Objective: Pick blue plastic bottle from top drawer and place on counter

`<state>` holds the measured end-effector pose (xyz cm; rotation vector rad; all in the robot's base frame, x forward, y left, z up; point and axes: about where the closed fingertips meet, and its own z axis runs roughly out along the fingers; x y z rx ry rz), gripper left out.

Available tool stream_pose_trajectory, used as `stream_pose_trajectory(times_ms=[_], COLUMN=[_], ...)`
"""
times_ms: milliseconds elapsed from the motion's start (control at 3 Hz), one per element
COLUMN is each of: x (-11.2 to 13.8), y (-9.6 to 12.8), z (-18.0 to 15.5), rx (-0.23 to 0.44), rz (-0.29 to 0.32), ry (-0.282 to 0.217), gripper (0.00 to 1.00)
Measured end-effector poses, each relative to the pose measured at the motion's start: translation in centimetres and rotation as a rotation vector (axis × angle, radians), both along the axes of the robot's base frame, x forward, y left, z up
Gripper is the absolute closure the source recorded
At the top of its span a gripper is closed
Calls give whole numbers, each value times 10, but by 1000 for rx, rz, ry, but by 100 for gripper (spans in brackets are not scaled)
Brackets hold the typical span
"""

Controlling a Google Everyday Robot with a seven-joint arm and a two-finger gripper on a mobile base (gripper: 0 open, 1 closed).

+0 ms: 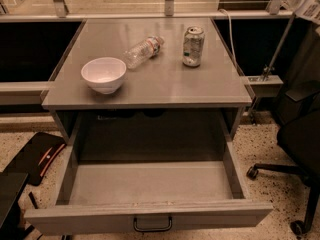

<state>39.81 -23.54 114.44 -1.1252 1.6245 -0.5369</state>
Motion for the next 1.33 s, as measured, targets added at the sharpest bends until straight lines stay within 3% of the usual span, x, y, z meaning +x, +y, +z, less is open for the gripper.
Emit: stream_pose_trajectory(times_ms=[333,667,1000,1333], x=[0,20,25,22], y=[0,23,30,36], z=[0,-11,-11,-4], rx=[0,64,110,100], rz=[0,123,165,170], ry=[0,7,-7,-16], gripper=[100,100,100,100])
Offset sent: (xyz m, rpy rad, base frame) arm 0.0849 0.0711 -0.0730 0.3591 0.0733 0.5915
